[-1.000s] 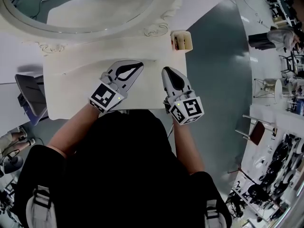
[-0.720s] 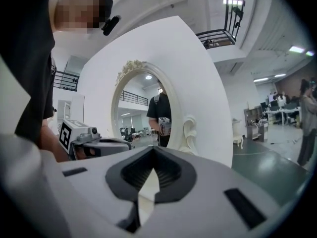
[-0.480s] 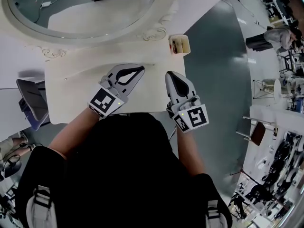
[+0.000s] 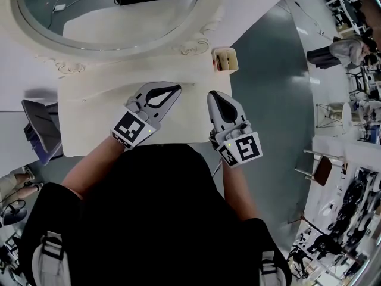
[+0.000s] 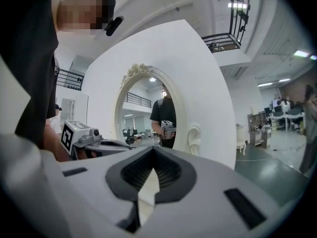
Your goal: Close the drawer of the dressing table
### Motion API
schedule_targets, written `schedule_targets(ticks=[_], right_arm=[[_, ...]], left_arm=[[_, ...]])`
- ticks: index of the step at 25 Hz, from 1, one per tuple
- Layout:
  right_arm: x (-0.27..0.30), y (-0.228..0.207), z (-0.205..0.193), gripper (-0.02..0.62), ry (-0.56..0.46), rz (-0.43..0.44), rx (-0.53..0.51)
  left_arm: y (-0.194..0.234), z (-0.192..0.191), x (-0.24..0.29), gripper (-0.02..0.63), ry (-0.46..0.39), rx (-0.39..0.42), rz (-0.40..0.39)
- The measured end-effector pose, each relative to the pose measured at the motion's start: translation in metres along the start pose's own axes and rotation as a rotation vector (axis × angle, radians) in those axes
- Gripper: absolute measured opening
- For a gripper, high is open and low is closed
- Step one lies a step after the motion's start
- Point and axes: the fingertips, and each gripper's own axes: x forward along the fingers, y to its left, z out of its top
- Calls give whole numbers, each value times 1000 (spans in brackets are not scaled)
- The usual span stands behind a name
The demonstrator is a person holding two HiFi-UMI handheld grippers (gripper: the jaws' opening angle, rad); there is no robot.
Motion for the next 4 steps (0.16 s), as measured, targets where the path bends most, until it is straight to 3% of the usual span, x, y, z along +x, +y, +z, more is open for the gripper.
schedule_targets(ticks=[4], right_arm=[[-2, 3, 0, 3, 2, 1, -12]], left_arm=[[-2, 1, -2, -8, -1, 1, 0]])
